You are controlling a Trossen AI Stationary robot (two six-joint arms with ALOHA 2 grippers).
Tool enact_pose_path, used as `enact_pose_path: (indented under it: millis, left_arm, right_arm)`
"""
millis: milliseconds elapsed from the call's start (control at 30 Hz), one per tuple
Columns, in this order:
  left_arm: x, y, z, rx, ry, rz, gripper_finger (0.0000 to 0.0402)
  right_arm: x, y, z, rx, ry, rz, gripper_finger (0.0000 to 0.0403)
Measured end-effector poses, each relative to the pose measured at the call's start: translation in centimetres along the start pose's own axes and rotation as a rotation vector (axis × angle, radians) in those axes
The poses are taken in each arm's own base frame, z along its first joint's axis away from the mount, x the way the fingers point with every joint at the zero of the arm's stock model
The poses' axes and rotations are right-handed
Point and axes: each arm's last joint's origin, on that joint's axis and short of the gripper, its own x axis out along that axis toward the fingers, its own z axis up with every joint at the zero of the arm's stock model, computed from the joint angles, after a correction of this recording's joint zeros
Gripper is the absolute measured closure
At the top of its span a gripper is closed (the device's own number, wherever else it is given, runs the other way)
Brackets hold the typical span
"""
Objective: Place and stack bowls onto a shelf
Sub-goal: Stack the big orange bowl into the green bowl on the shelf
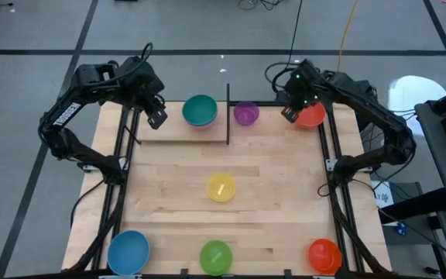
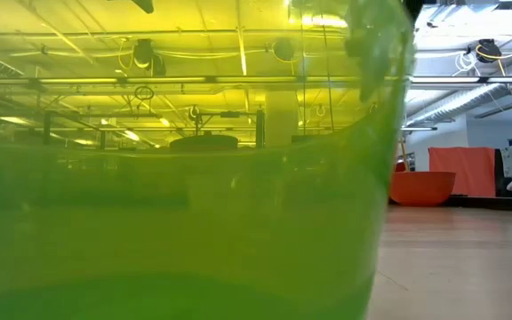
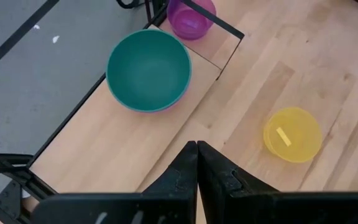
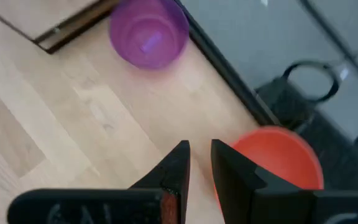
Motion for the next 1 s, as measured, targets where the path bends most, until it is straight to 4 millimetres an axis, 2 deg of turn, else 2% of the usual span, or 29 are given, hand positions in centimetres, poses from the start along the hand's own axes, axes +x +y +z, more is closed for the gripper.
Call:
enact_pose_path:
  millis: [133,300,600,1000]
  left_arm:
    - [0.0,0.0,0.0,0.016,0.0,0.0,0.0394]
    - [0.0,0.0,0.0,0.023,0.0,0.0,0.0394]
    - [0.0,0.0,0.0,0.019,0.0,0.0,0.0394]
    - [0.0,0.0,0.0,-0.01,0.0,0.0,0.0394]
  right_arm:
    - [1.5,-2.3,-1.1,0.143,0.051,0.048,0.0342]
    - [3.5,-3.8,-2.6,0.233,0.077,0.175,0.0342]
    - [8.2,-5.1,-4.4,0.302,0.162,0.131,0.0342]
    - [11.6,-5.8,-4.7,0.276,0.284,0.115,0.0342]
